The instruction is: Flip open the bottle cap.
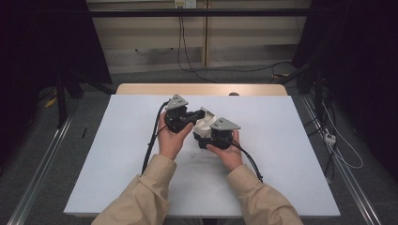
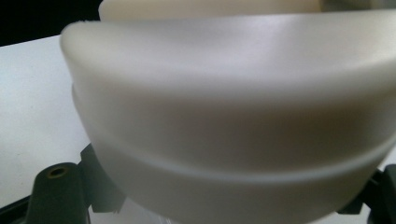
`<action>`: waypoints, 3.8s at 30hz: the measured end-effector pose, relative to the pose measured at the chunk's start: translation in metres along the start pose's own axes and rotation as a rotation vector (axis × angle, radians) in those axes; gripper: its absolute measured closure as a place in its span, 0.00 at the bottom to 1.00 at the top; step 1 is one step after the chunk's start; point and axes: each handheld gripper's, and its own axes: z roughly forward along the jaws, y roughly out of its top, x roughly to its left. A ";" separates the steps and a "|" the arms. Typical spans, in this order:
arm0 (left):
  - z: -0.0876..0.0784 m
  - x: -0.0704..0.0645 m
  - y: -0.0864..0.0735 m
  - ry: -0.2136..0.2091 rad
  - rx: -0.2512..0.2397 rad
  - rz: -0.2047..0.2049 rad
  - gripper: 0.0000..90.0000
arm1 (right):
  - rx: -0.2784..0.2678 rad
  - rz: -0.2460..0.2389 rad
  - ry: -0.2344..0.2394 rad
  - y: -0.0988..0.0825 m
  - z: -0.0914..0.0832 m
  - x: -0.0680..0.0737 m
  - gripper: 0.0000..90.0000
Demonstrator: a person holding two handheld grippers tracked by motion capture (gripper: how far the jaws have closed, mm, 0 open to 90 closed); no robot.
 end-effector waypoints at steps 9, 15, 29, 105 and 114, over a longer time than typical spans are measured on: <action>0.005 -0.002 0.005 -0.002 -0.004 0.002 1.00 | -0.003 0.002 0.001 0.000 0.000 -0.001 0.21; 0.008 -0.002 0.009 -0.002 -0.002 0.006 1.00 | -0.002 0.005 0.001 0.000 0.000 -0.001 0.21; 0.016 -0.001 0.015 -0.008 -0.003 0.007 1.00 | -0.002 0.008 0.002 0.000 0.000 -0.001 0.21; 0.055 0.004 0.022 -0.023 0.012 0.020 1.00 | 0.001 0.012 0.001 0.000 0.001 -0.002 0.21; 0.059 0.005 0.021 -0.023 0.020 0.018 1.00 | 0.002 0.011 -0.001 0.000 0.001 -0.002 0.21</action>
